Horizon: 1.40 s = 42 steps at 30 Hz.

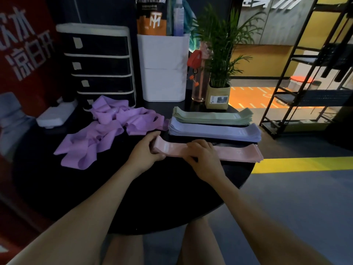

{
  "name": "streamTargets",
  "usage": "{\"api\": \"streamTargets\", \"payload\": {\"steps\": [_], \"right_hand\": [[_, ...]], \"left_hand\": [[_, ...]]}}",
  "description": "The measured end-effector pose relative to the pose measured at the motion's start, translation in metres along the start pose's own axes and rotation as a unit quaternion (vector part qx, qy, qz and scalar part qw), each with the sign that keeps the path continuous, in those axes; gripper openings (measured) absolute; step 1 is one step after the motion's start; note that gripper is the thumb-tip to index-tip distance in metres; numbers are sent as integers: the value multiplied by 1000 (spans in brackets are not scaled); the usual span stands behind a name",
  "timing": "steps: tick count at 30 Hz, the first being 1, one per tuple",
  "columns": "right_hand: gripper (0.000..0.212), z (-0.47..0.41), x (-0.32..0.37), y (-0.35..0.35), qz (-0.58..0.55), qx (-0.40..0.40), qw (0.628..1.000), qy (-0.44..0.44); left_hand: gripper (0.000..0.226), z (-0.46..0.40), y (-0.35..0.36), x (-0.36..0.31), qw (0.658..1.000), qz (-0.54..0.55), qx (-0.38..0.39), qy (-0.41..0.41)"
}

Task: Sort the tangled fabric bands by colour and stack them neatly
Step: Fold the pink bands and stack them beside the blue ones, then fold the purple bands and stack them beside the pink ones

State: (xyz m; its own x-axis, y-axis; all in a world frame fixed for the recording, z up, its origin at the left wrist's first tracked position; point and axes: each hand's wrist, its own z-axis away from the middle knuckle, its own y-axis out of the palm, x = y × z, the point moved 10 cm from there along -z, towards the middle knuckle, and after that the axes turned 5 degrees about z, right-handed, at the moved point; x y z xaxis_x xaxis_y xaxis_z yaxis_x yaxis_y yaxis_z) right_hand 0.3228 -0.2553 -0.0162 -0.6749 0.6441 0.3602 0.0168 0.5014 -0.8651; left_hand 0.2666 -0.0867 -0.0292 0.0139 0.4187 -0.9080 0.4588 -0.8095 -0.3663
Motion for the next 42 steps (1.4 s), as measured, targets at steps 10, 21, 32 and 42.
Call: {"api": "streamTargets", "payload": {"steps": [10, 21, 32, 42], "right_hand": [[27, 1, 2, 0, 31, -4, 999, -7], [25, 3, 1, -5, 14, -5, 1000, 8], [29, -17, 18, -8, -10, 0, 1000, 20], [29, -112, 127, 25, -59, 29, 996, -54]], "left_hand": [[67, -2, -3, 2, 1000, -28, -12, 3], [62, 0, -7, 0, 998, -53, -38, 13], [51, 3, -29, -7, 997, -51, -44, 27], [35, -8, -161, -6, 969, -175, -173, 27]]}}
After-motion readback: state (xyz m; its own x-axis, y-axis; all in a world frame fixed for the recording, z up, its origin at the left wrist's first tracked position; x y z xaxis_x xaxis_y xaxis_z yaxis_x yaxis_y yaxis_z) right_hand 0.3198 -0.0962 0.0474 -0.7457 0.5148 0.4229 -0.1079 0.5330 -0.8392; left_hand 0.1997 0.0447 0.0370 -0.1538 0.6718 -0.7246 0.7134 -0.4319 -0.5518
